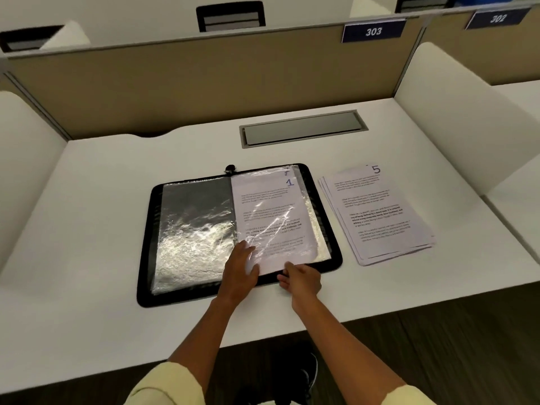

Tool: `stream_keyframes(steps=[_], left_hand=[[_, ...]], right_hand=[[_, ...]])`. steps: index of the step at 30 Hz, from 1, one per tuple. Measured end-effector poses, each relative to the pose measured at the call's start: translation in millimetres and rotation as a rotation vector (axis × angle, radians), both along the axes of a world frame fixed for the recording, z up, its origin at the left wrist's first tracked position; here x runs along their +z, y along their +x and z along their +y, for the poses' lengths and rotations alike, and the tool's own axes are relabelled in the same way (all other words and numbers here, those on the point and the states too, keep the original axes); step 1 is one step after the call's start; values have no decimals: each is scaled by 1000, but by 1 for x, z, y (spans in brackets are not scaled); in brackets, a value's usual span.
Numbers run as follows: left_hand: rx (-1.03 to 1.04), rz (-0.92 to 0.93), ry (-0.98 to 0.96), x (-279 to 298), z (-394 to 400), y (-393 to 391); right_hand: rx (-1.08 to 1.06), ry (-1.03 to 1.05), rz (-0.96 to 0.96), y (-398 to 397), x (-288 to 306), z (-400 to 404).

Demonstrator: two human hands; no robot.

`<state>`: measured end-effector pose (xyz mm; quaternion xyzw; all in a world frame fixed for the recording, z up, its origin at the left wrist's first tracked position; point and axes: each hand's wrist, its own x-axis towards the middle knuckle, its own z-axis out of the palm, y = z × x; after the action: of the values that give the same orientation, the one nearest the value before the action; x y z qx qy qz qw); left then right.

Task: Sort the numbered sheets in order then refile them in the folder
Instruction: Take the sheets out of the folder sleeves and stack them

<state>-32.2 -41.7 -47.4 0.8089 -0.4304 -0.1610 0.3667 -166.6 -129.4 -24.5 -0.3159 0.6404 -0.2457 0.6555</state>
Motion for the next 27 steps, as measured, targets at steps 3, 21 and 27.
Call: stream_keyframes(steps=[3,21,27], left_hand=[[-20,-44,28,2,1,0],[-322,-52,85,25,60,3],[-338,-45,130,26,68,1]], right_hand=[[-19,-13,30,-14,0,13],[-114,-41,-18,-46,4,74],[-155,-92,13,-86,3,113]])
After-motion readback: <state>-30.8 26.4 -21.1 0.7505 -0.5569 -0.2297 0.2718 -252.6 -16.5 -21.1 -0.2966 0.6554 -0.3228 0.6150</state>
